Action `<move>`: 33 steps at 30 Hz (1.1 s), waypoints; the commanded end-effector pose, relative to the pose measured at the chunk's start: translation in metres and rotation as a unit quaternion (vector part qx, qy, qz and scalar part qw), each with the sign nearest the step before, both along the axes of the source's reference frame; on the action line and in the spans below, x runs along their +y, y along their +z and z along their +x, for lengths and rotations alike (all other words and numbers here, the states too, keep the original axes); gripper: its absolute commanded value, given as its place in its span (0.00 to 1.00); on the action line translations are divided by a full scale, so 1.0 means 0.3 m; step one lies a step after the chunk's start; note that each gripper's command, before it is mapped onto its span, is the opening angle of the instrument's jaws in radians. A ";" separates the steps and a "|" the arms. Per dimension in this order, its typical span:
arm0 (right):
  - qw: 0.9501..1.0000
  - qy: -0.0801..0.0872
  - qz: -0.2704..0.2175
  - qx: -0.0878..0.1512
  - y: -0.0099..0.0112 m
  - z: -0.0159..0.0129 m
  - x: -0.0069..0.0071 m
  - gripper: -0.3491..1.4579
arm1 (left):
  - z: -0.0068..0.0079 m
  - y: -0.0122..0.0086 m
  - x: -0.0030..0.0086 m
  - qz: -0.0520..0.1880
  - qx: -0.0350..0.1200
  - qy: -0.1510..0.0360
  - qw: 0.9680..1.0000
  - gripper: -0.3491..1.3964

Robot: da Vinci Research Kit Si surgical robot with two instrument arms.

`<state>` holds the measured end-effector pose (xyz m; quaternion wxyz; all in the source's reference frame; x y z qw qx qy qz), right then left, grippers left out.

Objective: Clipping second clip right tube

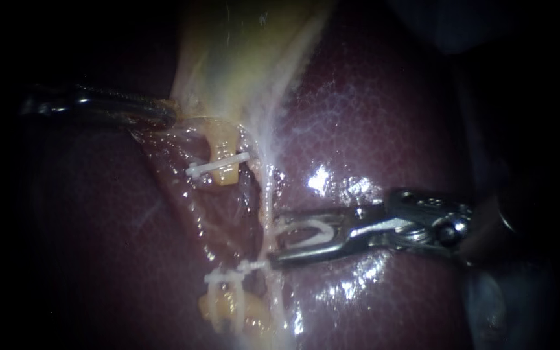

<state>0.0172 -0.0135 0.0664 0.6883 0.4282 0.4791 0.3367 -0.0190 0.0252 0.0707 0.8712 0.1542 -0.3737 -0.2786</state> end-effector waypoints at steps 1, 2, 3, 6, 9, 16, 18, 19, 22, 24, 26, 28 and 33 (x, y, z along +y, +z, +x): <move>1.000 0.002 0.007 0.003 0.0001 0.0010 -0.0001 0.46 | 0.0000 -0.0001 0.0000 0.000 0.000 0.000 1.000 0.00; 1.000 0.003 0.009 0.009 0.0001 0.0019 -0.0002 0.46 | 0.0000 -0.0001 0.0000 0.000 0.000 0.000 1.000 0.00; 1.000 0.007 0.018 0.016 0.0002 0.0031 -0.0003 0.46 | 0.0000 0.0000 0.0000 0.000 0.000 0.000 1.000 0.00; 0.999 0.014 0.034 0.037 -0.0004 0.0055 -0.0006 0.46 | 0.0000 0.0000 0.0000 0.000 0.000 0.000 1.000 0.00; 0.997 0.018 0.051 0.058 -0.0021 0.0077 -0.0012 0.47 | 0.0000 -0.0001 0.0000 0.000 0.000 0.000 1.000 0.00; 0.993 0.013 0.072 0.091 -0.0100 0.0106 -0.0029 0.47 | 0.0001 0.0000 0.0000 0.002 0.000 -0.002 1.000 0.00; 0.992 0.013 0.074 0.098 -0.0129 0.0108 -0.0027 0.47 | 0.0001 0.0000 0.0000 0.002 0.000 -0.002 1.000 0.00; 0.992 0.014 0.076 0.102 -0.0148 0.0110 -0.0025 0.47 | 0.0001 0.0000 0.0000 0.002 0.000 -0.002 1.000 0.00; 0.990 0.017 0.083 0.109 -0.0189 0.0111 -0.0022 0.47 | 0.0001 -0.0001 0.0000 0.002 0.000 -0.002 1.000 0.00; 0.990 0.018 0.084 0.112 -0.0206 0.0111 -0.0021 0.46 | 0.0001 -0.0001 0.0000 0.002 0.000 -0.002 1.000 0.00; 0.990 0.019 0.085 0.113 -0.0218 0.0111 -0.0017 0.46 | 0.0001 -0.0001 0.0000 0.002 0.000 -0.002 1.000 0.00; 0.989 0.021 0.086 0.116 -0.0225 0.0110 -0.0012 0.46 | 0.0001 -0.0001 0.0000 0.002 0.000 -0.002 1.000 0.00; 0.989 0.020 0.088 0.117 -0.0230 0.0099 -0.0001 0.43 | 0.0002 0.0000 0.0000 0.002 0.000 -0.002 1.000 0.00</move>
